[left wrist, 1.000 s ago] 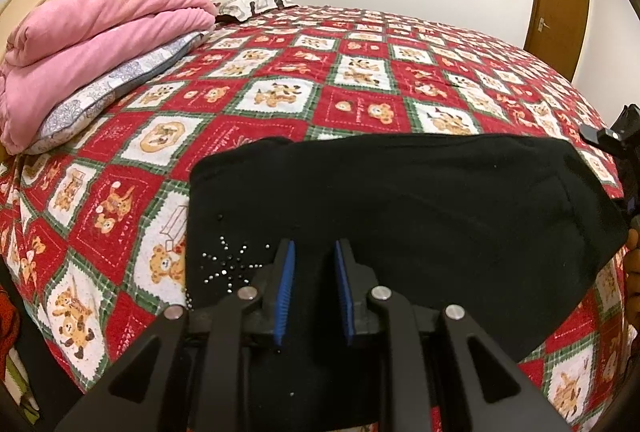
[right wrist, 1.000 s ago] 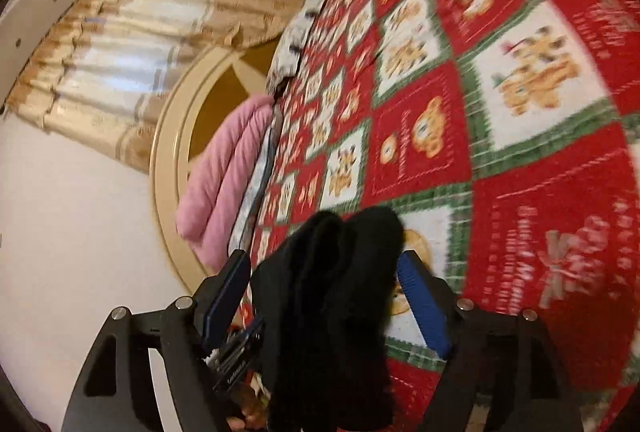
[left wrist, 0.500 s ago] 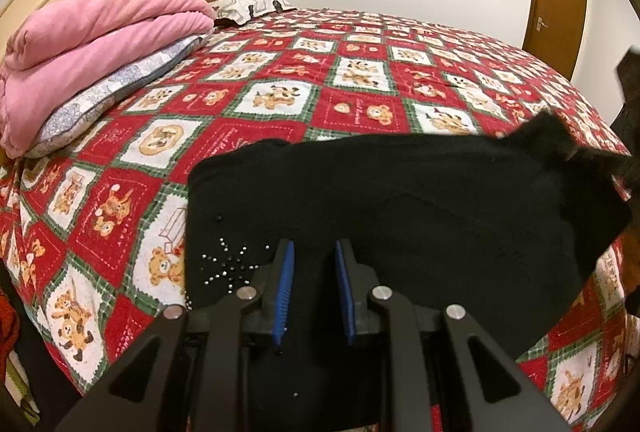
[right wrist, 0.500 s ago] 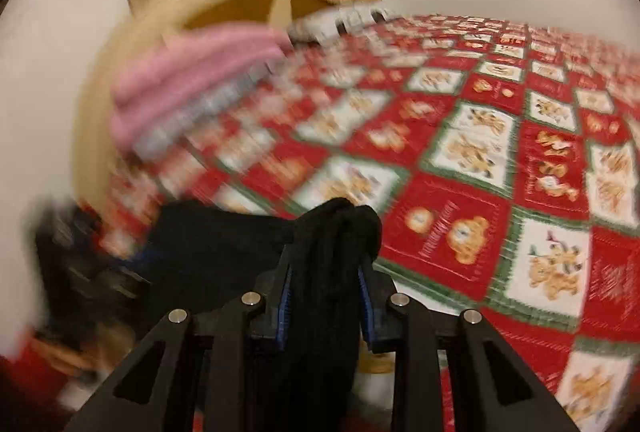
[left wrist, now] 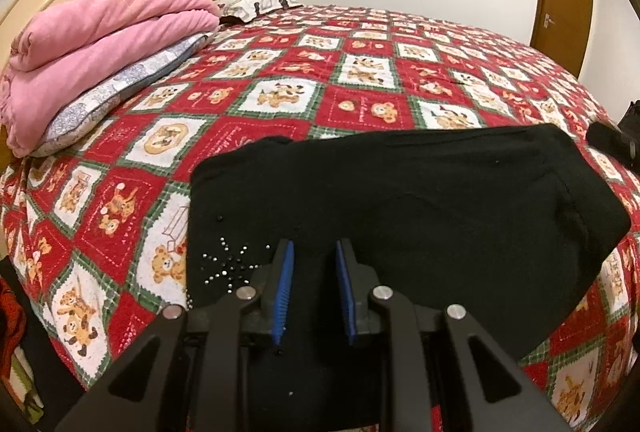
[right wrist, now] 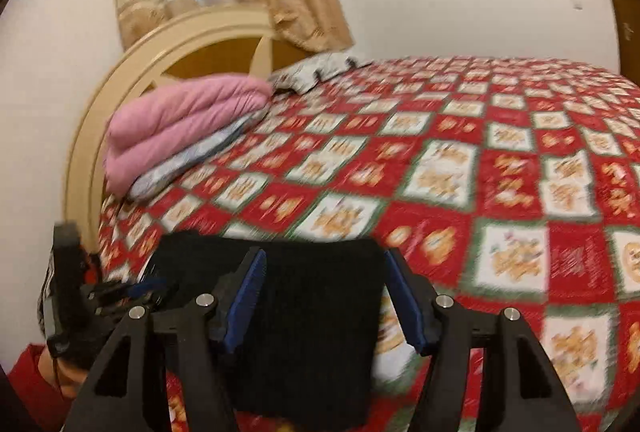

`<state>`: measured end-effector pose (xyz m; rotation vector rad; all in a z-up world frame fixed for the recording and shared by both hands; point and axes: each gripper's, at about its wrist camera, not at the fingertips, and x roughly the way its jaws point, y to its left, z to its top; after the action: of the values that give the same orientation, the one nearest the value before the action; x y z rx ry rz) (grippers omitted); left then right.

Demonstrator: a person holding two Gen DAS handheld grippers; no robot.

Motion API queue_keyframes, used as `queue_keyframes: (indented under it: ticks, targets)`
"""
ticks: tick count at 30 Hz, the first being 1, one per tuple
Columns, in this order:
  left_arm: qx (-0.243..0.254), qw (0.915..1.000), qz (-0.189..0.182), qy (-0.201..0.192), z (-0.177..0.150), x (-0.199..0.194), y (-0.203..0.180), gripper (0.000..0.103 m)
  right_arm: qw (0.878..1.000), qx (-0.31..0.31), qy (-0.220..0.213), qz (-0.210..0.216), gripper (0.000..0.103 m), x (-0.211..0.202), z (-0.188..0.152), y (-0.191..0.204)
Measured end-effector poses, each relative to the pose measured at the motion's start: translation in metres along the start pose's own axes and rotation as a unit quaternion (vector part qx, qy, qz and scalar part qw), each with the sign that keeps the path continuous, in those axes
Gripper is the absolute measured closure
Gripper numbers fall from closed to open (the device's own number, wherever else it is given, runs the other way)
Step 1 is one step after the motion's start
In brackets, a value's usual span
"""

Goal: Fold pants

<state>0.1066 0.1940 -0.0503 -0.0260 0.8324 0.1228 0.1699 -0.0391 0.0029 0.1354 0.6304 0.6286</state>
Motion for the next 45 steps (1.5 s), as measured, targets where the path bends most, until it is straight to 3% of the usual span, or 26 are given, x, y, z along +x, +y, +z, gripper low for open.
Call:
queue_keyframes:
  ticks: [5,7,10,14,17,23,28,34,36,38,42,43,45]
  targets:
    - [0.0,0.9999,0.006,0.01,0.002,0.001,0.0,0.078,0.997,0.001,0.064,-0.038,0.041,0.016,-0.031,-0.004]
    - [0.001,0.9999,0.008,0.009,0.002,0.0,-0.001,0.078,0.995,0.042,0.082,-0.022,0.041,0.02,-0.041,-0.018]
    - [0.006,0.9998,0.015,0.007,0.001,0.0,-0.002,0.077,0.992,0.099,0.082,-0.003,0.041,0.016,-0.048,-0.028]
    - [0.012,0.999,0.042,0.005,0.001,0.0,-0.003,0.063,0.991,0.109,0.068,-0.025,0.041,-0.004,-0.047,-0.023]
    - [0.006,0.9992,0.04,0.009,0.002,0.001,-0.001,0.063,0.992,0.111,0.025,-0.05,0.041,-0.031,-0.043,-0.017]
    - [0.024,0.9971,0.07,0.017,0.003,-0.004,-0.01,0.059,0.992,0.109,0.003,-0.06,0.041,-0.052,-0.041,0.005]
    - [0.005,0.9983,0.056,0.015,-0.006,-0.021,-0.008,0.056,0.991,0.1,0.002,-0.087,0.041,-0.056,-0.049,0.027]
    - [-0.009,0.9992,0.038,0.004,-0.025,-0.047,-0.019,0.055,0.986,0.137,0.023,-0.094,0.041,-0.059,-0.068,0.033]
    - [-0.001,0.9995,0.032,-0.007,-0.029,-0.059,-0.025,0.048,0.985,0.143,0.019,-0.094,0.041,-0.066,-0.071,0.037]
    - [-0.007,0.9995,0.021,-0.02,-0.032,-0.075,-0.028,0.031,0.986,0.133,0.007,-0.102,0.04,-0.077,-0.074,0.049]
    - [-0.006,0.9977,0.033,-0.059,-0.032,-0.104,-0.03,0.015,0.988,0.104,-0.027,-0.114,0.04,-0.102,-0.072,0.076]
    - [-0.005,0.9969,0.037,-0.07,-0.032,-0.112,-0.03,0.003,0.988,0.1,-0.033,-0.114,0.04,-0.106,-0.071,0.081]
    - [-0.006,0.9955,0.041,-0.085,-0.031,-0.125,-0.03,0.0,0.987,0.095,-0.054,-0.121,0.04,-0.121,-0.071,0.092]
